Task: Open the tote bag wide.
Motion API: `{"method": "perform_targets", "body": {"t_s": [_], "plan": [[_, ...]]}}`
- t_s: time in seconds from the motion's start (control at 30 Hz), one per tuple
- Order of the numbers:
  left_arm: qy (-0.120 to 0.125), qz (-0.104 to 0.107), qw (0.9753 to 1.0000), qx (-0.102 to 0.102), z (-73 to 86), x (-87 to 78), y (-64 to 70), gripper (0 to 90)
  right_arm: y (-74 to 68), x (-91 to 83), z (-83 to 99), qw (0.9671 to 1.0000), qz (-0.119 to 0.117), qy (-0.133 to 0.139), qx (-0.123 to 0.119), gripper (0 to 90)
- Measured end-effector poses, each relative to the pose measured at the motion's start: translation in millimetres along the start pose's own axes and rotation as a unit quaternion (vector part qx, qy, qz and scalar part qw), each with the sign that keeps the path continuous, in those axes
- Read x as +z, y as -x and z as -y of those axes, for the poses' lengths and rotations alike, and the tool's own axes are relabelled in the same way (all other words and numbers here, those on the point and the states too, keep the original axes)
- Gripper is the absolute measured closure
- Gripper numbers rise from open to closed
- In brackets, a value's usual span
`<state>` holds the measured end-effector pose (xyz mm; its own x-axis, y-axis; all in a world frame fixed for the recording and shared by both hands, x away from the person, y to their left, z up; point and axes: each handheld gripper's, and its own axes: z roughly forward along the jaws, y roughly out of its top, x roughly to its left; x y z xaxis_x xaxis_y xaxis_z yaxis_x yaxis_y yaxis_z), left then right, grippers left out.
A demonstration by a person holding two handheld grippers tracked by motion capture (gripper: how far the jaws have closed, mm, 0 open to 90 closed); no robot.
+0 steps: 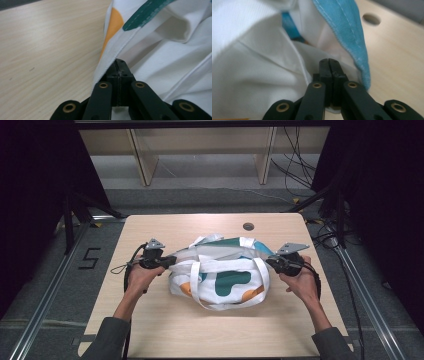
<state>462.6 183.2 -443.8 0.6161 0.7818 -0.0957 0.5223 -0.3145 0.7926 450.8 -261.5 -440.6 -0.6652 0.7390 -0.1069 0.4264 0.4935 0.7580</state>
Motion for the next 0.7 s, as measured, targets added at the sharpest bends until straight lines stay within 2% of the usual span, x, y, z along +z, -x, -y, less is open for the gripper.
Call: {"method": "perform_targets", "body": {"t_s": [0.03,0.07,0.1,0.13,0.23,0.27,0.3,0.33,0.37,0.4,0.5,0.53,0.57,0.6,0.63,0.67,0.7], "plan": [[0.004,0.004,1.0,0.007,-3.3,-3.8,2.8,88.3,-1.1,-7.2,-5.5,0.9999,-0.005,0.011,0.011,90.0],[0.009,0.006,0.9998,0.015,-6.6,-7.6,6.0,87.7,-1.8,-14.8,-11.7,0.9995,-0.006,0.028,0.011,90.0],[0.009,0.006,0.9998,0.015,-6.6,-7.6,6.0,87.5,-1.8,-14.8,-11.7,0.9995,-0.006,0.028,0.011,90.0],[0.016,0.011,0.9994,0.029,-13.0,-13.2,14.7,86.9,-5.8,-29.0,-25.2,0.9987,-0.013,0.05,0.008,90.0],[0.025,0.019,0.9983,0.049,-24.6,-16.1,27.4,86.2,-18.4,-41.8,-44.7,0.9948,-0.023,0.098,-0.014,90.0],[0.031,0.024,0.9981,0.048,-28.8,-14.1,33.2,86.3,-24.9,-43.5,-50.5,0.9944,-0.036,0.097,-0.02,90.0],[0.031,0.024,0.9981,0.048,-28.8,-14.1,33.2,86.4,-24.9,-43.5,-50.5,0.9944,-0.036,0.097,-0.02,90.0],[0.031,0.033,0.9974,0.056,-33.5,-11.6,38.0,86.4,-31.9,-42.0,-55.7,0.9938,-0.044,0.098,-0.03,90.0],[0.027,0.04,0.9966,0.067,-38.5,-8.8,42.7,86.3,-45.6,-34.7,-64.4,0.9938,-0.058,0.083,-0.046,90.0],[0.023,0.04,0.9961,0.075,-43.1,-5.1,48.1,86.3,-45.6,-34.7,-64.4,0.9938,-0.058,0.083,-0.046,90.0],[0.002,0.048,0.9944,0.094,-55.9,10.0,60.8,86.3,-57.6,-18.1,-75.3,0.9938,-0.065,0.065,-0.062,90.0],[-0.009,0.063,0.9938,0.091,-62.6,21.8,65.4,86.3,-57.9,-6.4,-81.2,0.9948,-0.066,0.045,-0.064,90.0],[-0.009,0.063,0.9938,0.091,-62.6,21.8,65.4,86.4,-57.9,-6.4,-81.2,0.9948,-0.066,0.045,-0.064,90.0],[-0.016,0.069,0.9934,0.089,-65.6,27.0,67.3,86.4,-55.9,4.9,-85.0,0.9951,-0.065,0.018,-0.072,90.0],[-0.025,0.094,0.992,0.08,-70.4,36.0,72.3,86.5,-56.1,10.6,-85.1,0.9955,-0.064,0.005,-0.069,90.0],[-0.028,0.105,0.9908,0.08,-72.4,40.5,74.5,86.4,-55.9,16.0,-84.3,0.9954,-0.061,-0.006,-0.073,90.0],[-0.038,0.101,0.9907,0.082,-73.6,45.7,77.3,86.6,-55.9,19.6,-83.2,0.9951,-0.066,-0.021,-0.071,90.0]]}}
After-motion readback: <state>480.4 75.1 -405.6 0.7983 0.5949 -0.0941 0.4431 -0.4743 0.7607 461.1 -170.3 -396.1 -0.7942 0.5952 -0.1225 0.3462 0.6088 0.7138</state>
